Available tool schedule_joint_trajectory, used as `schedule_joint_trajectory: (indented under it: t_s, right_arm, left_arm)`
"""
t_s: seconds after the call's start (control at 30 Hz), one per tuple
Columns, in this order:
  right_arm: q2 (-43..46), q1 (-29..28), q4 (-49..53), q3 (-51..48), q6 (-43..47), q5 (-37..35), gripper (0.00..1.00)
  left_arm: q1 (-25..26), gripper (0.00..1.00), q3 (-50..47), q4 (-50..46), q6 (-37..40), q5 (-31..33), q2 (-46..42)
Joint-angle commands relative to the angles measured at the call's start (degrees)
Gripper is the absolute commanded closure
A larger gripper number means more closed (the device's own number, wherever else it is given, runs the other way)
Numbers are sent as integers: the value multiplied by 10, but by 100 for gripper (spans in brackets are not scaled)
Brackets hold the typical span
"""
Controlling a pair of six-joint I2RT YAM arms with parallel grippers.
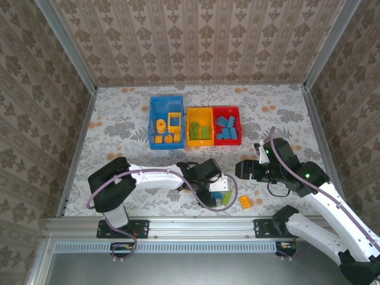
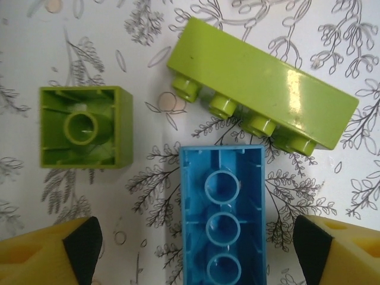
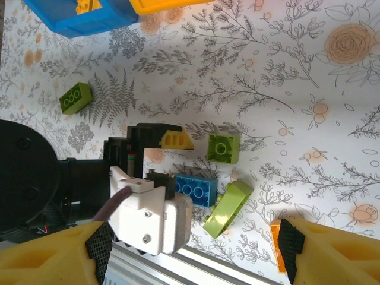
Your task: Sort the legos into containers by color
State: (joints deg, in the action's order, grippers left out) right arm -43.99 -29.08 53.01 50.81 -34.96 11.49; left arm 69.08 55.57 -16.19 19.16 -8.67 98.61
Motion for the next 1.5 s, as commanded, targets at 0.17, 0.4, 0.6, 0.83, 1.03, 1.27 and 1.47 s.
schedule_joint_trajectory:
  t_s: [0.17, 0.4, 0.6, 0.83, 1.03, 1.27, 1.47]
  right_arm:
    - [-7, 10, 10, -12, -5, 28, 24]
    - [-14, 14, -2, -16, -10, 29, 24]
    - [-17, 16, -6, -16, -11, 30, 25]
    - [-16, 17, -16, 13, 5, -4, 26]
    - [19, 18, -143, 8, 5, -78, 29]
    - [-26, 40, -212, 54, 28, -161, 30]
    - [-63, 77, -201, 87, 28, -138, 30]
  left_arm:
    - [9, 25, 16, 5, -4, 5, 13]
    - [13, 52, 24, 0, -10, -1, 33]
    - [13, 71, 26, 2, -19, 17, 25]
    - [-26, 75, 63, -9, -86, 63, -61]
    - [-83, 74, 159, -13, -136, 44, -33]
    - [-152, 74, 359, -51, -206, 27, 100]
    - [-188, 75, 534, -120, -291, 39, 231]
